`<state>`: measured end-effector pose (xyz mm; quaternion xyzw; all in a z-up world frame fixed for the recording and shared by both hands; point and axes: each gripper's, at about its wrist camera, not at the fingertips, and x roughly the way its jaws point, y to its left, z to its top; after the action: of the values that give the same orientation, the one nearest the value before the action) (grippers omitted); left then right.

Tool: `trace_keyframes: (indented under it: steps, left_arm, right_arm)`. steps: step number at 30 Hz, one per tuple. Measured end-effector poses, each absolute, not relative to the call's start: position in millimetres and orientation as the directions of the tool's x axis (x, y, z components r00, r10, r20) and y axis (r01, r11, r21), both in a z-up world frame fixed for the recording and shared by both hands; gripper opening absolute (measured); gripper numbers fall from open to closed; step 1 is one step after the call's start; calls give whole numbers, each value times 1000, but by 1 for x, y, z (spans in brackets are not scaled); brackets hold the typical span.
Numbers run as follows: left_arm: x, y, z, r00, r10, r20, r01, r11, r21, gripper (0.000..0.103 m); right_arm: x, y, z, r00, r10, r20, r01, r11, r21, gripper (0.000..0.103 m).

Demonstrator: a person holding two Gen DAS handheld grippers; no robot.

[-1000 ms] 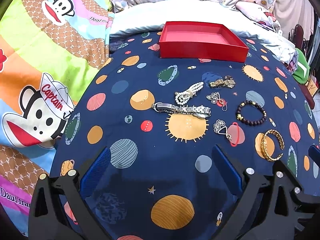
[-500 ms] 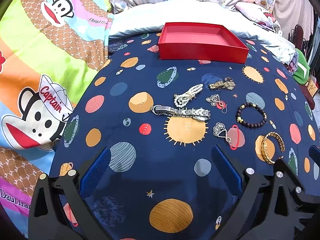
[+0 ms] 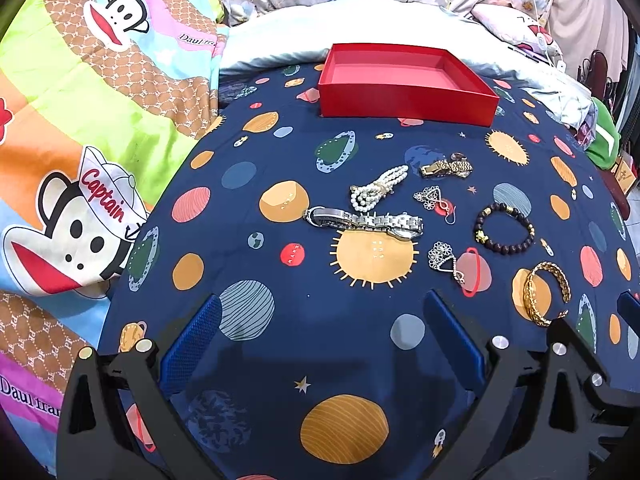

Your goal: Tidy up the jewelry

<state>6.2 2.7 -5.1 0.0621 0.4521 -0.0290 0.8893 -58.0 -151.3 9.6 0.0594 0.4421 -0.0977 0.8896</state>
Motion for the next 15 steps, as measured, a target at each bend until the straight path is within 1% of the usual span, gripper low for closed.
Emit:
trace_keyframes:
  steps: [15]
  left_arm:
    - [4,4,-5,588,0,-809,107,991,78,98]
  right_arm:
    - [-58,-152,9,590,-118,-799,226,974,23,98]
